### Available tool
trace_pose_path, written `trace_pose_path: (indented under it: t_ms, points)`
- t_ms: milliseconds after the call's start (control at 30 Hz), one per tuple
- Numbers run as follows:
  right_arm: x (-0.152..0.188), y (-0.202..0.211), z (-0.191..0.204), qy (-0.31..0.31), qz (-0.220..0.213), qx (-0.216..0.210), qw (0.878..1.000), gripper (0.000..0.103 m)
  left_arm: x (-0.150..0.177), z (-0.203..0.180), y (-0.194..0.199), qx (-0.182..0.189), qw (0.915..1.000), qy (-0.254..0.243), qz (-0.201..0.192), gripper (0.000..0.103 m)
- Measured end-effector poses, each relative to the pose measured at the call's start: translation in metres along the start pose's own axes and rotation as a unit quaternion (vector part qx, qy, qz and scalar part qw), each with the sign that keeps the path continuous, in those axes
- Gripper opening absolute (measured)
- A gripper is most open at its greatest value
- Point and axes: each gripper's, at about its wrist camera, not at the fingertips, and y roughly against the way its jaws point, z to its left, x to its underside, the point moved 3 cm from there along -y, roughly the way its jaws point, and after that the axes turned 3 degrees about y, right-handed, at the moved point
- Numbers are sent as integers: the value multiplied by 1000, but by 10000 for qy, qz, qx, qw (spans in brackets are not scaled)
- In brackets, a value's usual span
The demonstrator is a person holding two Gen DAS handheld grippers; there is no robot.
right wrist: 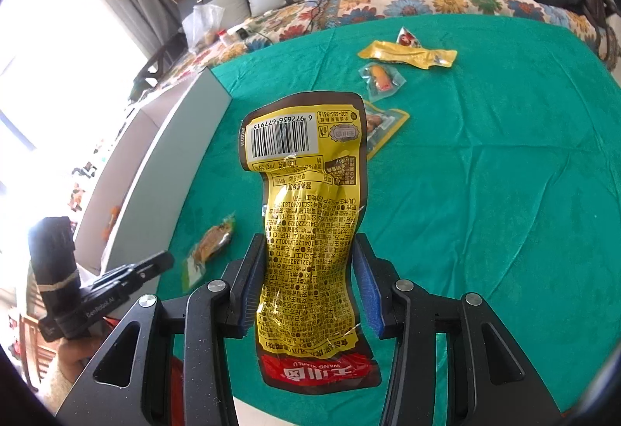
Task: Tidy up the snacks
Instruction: 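Grasp the fish-snack bag with the left tool while the right tool grasps the Wang Xiaolu bag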
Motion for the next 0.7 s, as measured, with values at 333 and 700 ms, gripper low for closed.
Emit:
trace_pose_path:
  t_ms: [333, 700]
  points:
    - [45, 9, -20, -252, 181, -93, 9995, 47, -2, 29, -70, -1238, 9878, -506, 797, 84]
    - [52, 5, -34, -534, 195, -179, 9982, 47, -2, 31, -15, 172, 9976, 669, -38, 40]
